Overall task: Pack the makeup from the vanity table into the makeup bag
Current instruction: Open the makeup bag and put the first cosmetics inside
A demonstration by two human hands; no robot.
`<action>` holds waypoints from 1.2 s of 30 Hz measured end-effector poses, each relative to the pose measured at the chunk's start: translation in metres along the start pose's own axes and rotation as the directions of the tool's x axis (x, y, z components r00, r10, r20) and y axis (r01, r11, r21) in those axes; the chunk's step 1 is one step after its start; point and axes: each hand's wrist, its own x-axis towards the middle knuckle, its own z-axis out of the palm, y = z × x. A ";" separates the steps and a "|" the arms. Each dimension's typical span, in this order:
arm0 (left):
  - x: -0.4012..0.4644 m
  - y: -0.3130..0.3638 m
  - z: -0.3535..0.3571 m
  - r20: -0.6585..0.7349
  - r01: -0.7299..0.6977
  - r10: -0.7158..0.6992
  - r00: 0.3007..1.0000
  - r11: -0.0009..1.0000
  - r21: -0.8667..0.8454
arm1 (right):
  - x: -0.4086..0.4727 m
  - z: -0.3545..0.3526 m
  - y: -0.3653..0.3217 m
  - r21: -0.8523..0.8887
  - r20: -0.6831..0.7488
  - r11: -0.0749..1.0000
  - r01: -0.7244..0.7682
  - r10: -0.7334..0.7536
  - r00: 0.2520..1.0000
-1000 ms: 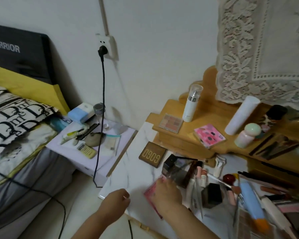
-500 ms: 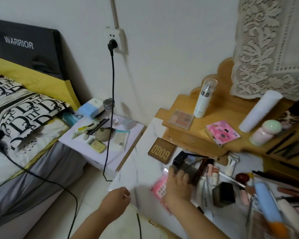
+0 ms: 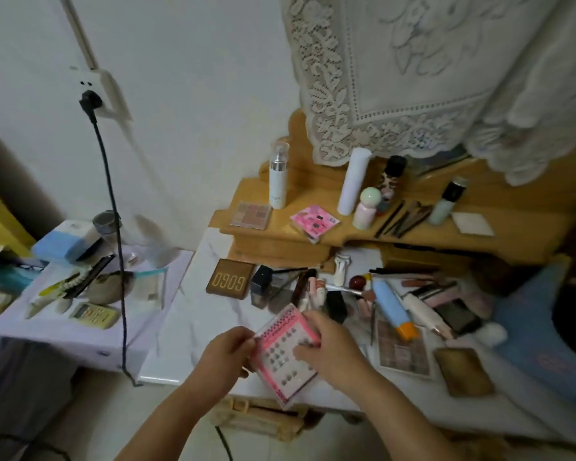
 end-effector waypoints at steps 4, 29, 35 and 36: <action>-0.002 0.028 0.033 0.024 -0.050 0.050 0.998 0.998 -0.023 | -0.033 -0.047 0.030 0.061 -0.043 0.989 -0.135 0.138 0.990; 0.021 0.194 0.377 0.333 -0.143 0.092 0.938 0.981 0.132 | -0.173 -0.382 0.210 0.023 -0.700 0.986 -0.165 0.134 0.701; 0.055 0.215 0.374 0.314 -0.243 0.158 0.936 0.936 0.254 | -0.119 -0.407 0.210 -0.194 -0.730 0.963 -0.189 -0.013 0.683; 0.063 0.219 0.375 0.301 -0.258 0.177 0.937 0.932 0.256 | -0.109 -0.409 0.211 -0.220 -0.724 0.950 -0.221 -0.007 0.690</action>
